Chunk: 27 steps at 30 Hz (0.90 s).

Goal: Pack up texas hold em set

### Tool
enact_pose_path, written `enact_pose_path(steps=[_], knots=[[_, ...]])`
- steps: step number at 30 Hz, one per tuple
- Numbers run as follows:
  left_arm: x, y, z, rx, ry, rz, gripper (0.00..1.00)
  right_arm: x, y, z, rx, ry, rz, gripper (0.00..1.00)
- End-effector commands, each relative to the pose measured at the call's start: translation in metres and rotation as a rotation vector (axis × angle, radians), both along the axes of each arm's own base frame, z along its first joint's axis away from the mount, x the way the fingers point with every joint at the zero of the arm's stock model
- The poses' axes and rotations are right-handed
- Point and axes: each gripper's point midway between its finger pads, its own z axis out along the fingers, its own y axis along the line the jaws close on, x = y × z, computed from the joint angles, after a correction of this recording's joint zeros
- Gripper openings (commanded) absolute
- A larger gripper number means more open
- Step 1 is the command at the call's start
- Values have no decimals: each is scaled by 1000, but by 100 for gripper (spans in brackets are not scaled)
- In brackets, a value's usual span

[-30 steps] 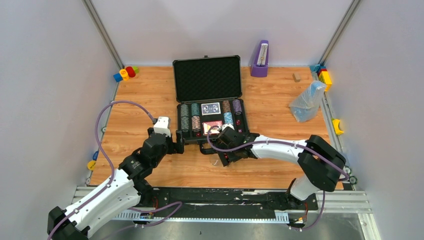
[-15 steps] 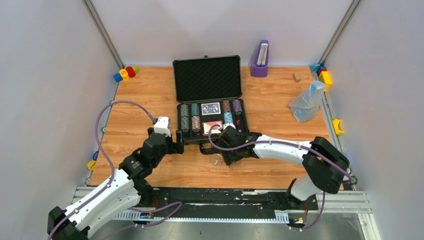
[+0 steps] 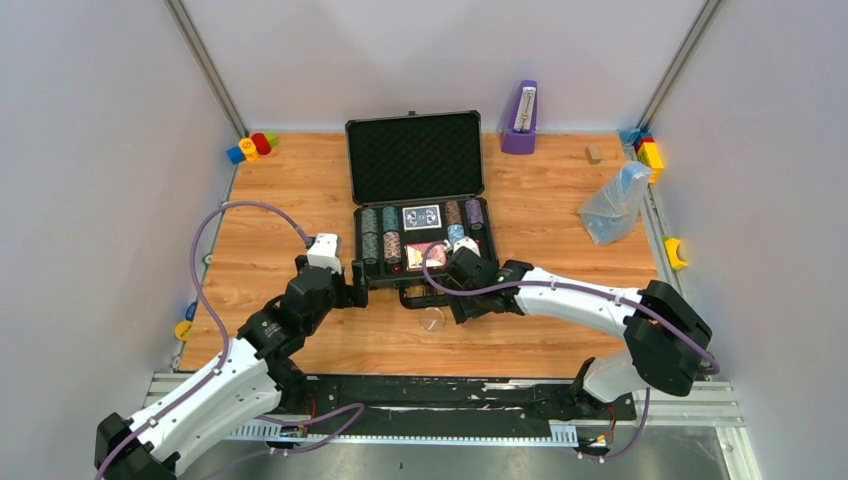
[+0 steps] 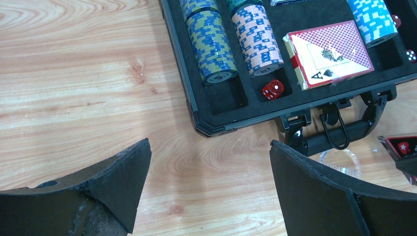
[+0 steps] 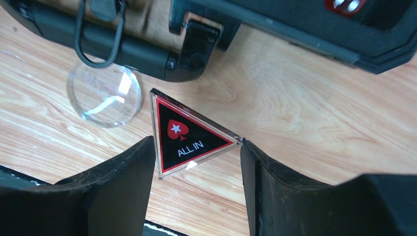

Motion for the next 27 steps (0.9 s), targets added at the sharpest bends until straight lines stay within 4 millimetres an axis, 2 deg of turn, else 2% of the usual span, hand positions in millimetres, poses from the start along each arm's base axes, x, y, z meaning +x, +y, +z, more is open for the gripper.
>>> enact_pose_path(steps=[1, 3, 6, 14, 19, 21, 22, 24, 25, 27], knots=[[3, -1, 4, -18, -20, 9, 98, 35, 24, 54, 96, -145, -42, 31], [3, -1, 4, -18, -21, 9, 98, 50, 35, 76, 131, -189, -53, 31], [3, -1, 4, -18, -21, 9, 98, 74, 50, 97, 153, -240, -67, 31], [2, 2, 6, -22, -28, 18, 98, 145, 88, 116, 166, -310, -139, 30], [1, 3, 7, -30, -36, 20, 98, 165, 120, 125, 264, -266, -81, 35], [1, 3, 7, -29, -35, 20, 98, 169, 133, 129, 294, -253, -43, 44], [1, 3, 8, -29, -36, 21, 98, 171, 136, 130, 298, -252, -29, 57], [1, 3, 7, -29, -35, 19, 98, 172, 132, 129, 285, -255, -55, 92], [1, 3, 7, -28, -34, 19, 98, 171, 126, 132, 279, -266, -70, 99], [1, 3, 7, -28, -34, 19, 98, 164, 113, 144, 282, -291, -77, 100]])
